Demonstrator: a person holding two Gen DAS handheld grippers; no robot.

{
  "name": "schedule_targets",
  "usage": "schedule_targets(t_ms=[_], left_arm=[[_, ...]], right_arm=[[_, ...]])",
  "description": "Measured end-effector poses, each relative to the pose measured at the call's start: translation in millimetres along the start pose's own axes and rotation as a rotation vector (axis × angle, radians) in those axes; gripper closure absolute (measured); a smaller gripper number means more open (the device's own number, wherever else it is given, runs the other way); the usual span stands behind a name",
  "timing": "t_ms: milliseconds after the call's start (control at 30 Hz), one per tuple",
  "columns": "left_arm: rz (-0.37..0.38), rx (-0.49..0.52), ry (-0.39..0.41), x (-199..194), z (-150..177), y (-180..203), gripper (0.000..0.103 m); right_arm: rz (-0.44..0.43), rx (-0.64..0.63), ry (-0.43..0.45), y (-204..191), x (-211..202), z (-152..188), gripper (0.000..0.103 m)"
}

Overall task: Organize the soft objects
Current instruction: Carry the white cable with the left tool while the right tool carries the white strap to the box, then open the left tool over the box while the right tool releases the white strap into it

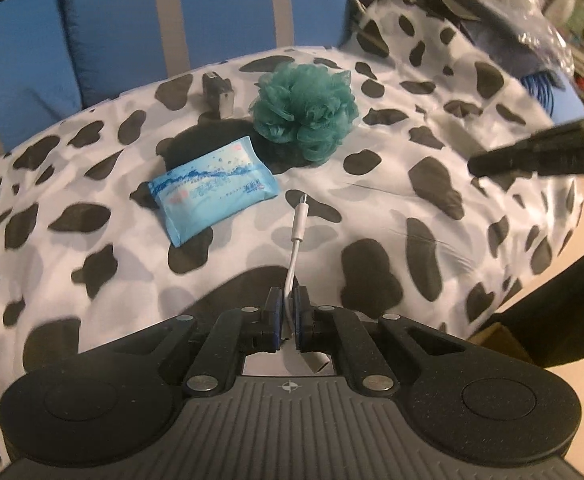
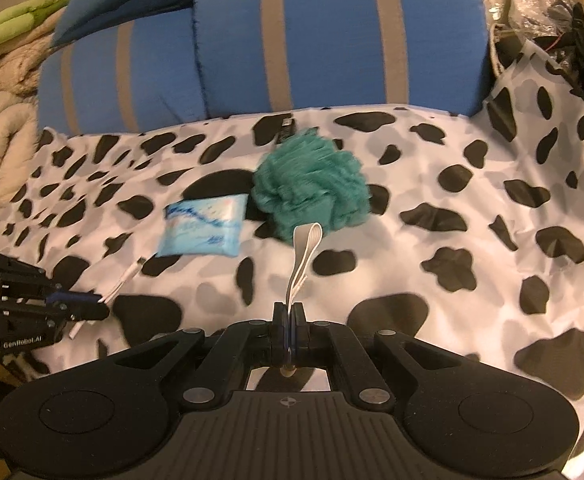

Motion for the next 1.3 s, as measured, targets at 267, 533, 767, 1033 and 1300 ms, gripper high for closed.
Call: schedule_targets(t_ms=[267,533,767,1033,1300], left_arm=[[0.018,-0.091,0.001,-25,28,7,0.097],[0.011,-0.143,-0.029,-42,61,15,0.097],[0.008,-0.195,-0.057,-53,86,25,0.097],[-0.019,-0.229,-0.112,-60,112,32,0.097],[-0.039,-0.263,-0.156,-59,126,29,0.097]], right_arm=[[-0.058,-0.042,-0.019,-40,-15,21,0.099],[-0.109,-0.066,-0.068,-71,-30,50,0.099],[-0.171,-0.116,-0.127,-103,-39,77,0.099],[-0.198,-0.185,-0.216,-130,-41,109,0.099],[-0.206,-0.218,-0.289,-144,-39,128,0.099]])
Point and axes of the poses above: each gripper's, at about its wrist camera, not at the fingertips, and x roughly the way its jaws point, y to its right, z to its underside, the point moved 10 cm from there along x, roughly the way its jaws point, and after that the axes turned 10 degrees about -x, right-handed, at the moved point
